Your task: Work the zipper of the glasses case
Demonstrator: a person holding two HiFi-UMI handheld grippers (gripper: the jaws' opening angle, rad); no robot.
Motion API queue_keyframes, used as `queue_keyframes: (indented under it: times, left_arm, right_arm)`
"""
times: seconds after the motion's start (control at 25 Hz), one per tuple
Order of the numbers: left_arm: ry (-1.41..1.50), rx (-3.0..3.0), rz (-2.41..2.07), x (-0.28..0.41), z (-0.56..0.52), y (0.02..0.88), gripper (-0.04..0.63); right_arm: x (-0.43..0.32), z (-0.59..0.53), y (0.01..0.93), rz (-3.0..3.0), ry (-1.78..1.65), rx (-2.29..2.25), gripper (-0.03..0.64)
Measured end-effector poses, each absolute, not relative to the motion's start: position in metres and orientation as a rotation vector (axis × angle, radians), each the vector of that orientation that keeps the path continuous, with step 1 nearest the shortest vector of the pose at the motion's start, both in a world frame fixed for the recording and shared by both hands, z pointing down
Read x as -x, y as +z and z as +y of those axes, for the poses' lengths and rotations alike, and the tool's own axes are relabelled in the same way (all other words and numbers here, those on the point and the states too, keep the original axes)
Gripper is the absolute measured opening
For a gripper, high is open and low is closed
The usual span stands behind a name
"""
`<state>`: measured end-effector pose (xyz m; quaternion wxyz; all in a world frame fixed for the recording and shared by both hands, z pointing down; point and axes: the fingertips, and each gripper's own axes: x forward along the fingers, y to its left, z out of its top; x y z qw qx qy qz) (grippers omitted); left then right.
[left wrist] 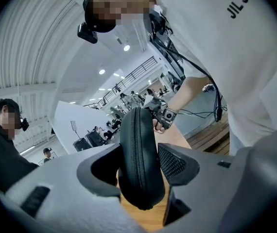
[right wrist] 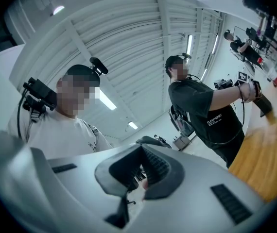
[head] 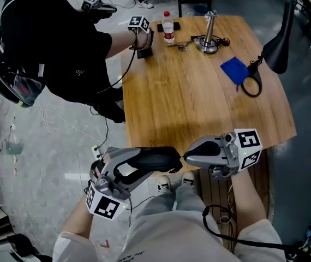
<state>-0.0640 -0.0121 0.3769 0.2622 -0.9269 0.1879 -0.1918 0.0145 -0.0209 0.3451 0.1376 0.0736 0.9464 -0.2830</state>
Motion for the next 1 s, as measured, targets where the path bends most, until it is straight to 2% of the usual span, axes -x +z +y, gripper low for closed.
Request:
queue_keyframes:
  times: [0.2,0.56,1.0]
  left_arm:
    - [-0.555,2.498,0.525,0.066,-0.014,0.382,0.249]
    - [-0.963,2.362,0.607,0.068,-0.035,0.429,0.241]
    - [-1.232,2.203,0.641,0.066,-0.046,0.459,0.233]
  right_arm:
    - [-0.013,-0.024,0.348,2.828,-0.784,-0.146,0.003]
    - [-0.011,-0.038,0.397,3.119,-0.851,0.204,0.001]
    - [-0.007,-0.033,0.419,3.273,-0.914,0.395,0.0]
